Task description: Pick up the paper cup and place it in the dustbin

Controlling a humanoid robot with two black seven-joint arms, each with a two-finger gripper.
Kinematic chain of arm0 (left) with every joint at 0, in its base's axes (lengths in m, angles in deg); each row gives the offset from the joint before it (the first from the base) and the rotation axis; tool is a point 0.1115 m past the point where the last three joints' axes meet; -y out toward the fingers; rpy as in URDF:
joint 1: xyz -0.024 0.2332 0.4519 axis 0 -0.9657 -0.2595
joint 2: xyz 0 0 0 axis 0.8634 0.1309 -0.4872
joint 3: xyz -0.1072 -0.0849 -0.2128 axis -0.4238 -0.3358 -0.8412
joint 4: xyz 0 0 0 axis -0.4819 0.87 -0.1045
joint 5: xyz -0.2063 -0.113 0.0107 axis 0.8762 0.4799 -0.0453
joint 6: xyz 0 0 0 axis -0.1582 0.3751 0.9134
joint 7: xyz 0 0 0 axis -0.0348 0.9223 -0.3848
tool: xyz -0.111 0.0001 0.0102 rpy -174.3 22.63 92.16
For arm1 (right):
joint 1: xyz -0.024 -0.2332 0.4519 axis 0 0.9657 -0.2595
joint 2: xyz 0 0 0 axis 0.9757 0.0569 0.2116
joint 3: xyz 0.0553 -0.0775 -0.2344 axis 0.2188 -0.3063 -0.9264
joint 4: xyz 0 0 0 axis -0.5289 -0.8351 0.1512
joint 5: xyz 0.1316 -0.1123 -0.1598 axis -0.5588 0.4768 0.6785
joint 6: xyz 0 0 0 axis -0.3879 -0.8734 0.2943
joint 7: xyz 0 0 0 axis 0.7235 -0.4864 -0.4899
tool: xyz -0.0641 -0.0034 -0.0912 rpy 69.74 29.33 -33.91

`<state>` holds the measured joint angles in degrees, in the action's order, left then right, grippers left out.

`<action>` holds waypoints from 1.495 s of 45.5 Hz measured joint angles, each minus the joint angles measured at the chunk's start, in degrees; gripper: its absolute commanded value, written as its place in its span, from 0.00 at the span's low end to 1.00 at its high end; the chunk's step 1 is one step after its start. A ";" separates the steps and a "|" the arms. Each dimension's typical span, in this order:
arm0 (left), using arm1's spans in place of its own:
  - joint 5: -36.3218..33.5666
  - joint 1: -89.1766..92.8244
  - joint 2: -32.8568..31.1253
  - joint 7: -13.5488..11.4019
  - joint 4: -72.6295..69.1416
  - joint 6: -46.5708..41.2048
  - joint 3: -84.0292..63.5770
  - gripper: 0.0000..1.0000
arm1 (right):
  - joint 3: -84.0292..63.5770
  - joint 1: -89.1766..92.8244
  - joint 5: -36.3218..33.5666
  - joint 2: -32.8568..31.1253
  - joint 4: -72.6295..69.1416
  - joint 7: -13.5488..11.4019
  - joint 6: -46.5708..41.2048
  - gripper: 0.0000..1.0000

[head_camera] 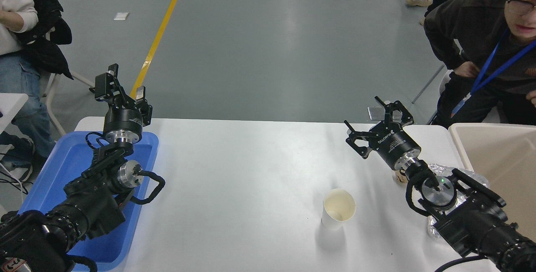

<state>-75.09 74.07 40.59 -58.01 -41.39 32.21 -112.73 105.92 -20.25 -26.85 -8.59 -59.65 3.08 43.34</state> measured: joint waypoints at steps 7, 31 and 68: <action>0.00 0.00 -0.04 0.10 0.00 0.00 -0.07 1.00 | -0.06 -0.10 0.00 0.00 -0.05 0.00 -0.04 1.00; 0.00 0.07 0.14 0.00 0.00 0.00 0.08 1.00 | -2.53 -5.81 8.75 -2.05 -0.60 -1.05 -0.03 1.00; -0.01 0.07 0.24 0.00 0.00 0.00 0.03 1.00 | -74.85 -56.35 35.34 -15.53 -15.68 -3.46 -0.10 1.00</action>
<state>-75.10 74.14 40.83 -58.01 -41.39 32.21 -112.71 31.07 -76.60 8.49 -24.12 -75.33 -0.38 43.24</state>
